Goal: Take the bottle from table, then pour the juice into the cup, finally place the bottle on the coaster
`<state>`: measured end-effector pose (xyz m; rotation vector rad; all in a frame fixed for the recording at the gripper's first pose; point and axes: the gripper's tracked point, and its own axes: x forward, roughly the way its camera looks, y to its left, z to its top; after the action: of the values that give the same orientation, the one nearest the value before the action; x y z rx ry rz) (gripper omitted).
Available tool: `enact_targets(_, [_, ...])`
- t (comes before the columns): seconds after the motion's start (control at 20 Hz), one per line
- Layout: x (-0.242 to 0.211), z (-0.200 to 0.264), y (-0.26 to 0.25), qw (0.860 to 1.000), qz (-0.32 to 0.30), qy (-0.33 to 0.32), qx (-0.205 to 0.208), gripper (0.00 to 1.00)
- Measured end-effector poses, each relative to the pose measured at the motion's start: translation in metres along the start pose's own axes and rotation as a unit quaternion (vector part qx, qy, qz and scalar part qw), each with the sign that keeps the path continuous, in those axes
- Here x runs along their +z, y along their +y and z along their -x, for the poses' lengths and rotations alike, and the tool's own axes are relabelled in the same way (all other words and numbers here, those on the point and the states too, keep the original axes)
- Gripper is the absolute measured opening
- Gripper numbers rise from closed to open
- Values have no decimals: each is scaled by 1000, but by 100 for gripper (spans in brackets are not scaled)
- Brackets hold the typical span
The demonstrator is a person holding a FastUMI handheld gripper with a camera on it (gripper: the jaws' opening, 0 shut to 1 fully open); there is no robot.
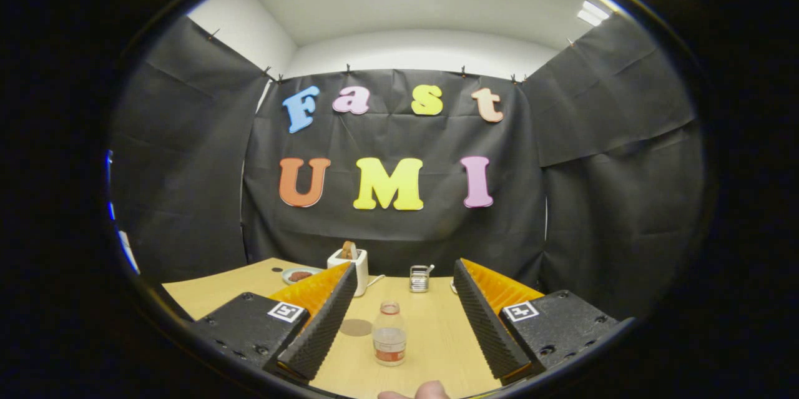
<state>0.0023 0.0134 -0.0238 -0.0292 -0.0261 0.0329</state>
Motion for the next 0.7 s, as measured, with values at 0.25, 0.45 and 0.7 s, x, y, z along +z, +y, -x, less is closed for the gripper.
enact_targets(0.25, [-28, -10, 6, 1000, -10, 9, 10, 100])
enact_targets(0.45, [-69, -24, 8, 1000, 2, 28, 3, 100])
enact_targets(0.7, [-119, -38, 23, 999, -3, 53, 12, 100])
